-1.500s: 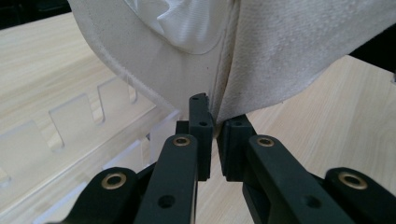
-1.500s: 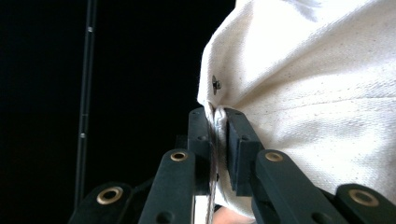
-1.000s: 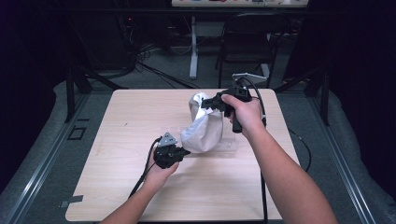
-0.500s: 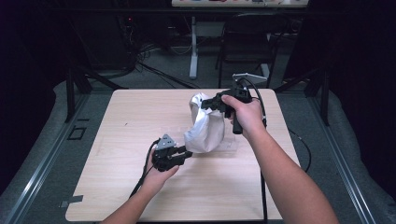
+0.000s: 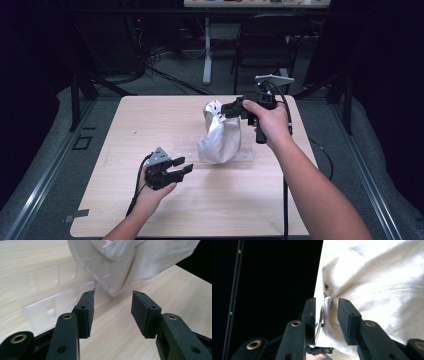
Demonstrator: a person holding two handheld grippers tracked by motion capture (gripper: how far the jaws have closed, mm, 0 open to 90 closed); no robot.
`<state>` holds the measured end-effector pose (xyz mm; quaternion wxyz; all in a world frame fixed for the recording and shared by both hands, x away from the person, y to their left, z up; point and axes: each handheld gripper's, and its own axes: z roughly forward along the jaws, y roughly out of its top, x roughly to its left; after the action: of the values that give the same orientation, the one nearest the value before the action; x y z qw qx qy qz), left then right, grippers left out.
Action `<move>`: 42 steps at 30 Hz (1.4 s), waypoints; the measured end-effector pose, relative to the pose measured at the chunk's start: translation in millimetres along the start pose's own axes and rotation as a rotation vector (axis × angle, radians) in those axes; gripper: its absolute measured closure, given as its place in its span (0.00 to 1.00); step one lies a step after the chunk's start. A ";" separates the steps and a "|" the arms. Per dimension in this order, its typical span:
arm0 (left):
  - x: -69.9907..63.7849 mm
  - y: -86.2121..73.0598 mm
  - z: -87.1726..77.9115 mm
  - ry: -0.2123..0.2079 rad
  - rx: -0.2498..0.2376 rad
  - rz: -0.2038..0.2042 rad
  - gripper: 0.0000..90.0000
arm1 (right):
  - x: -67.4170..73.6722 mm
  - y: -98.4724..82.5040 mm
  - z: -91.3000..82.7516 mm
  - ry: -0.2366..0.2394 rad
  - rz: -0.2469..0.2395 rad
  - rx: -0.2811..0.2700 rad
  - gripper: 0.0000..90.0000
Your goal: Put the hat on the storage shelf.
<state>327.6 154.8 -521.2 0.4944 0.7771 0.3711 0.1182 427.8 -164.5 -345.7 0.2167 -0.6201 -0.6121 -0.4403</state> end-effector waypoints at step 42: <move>50.7 -48.0 -42.3 0.152 0.033 -0.101 0.50 | -42.3 -53.5 -60.9 -0.217 -0.230 -0.125 0.51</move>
<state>317.5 230.0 -551.1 0.4574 0.7540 0.4483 0.1456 365.7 -229.3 -363.0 0.0586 -0.6023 -0.6702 -0.4298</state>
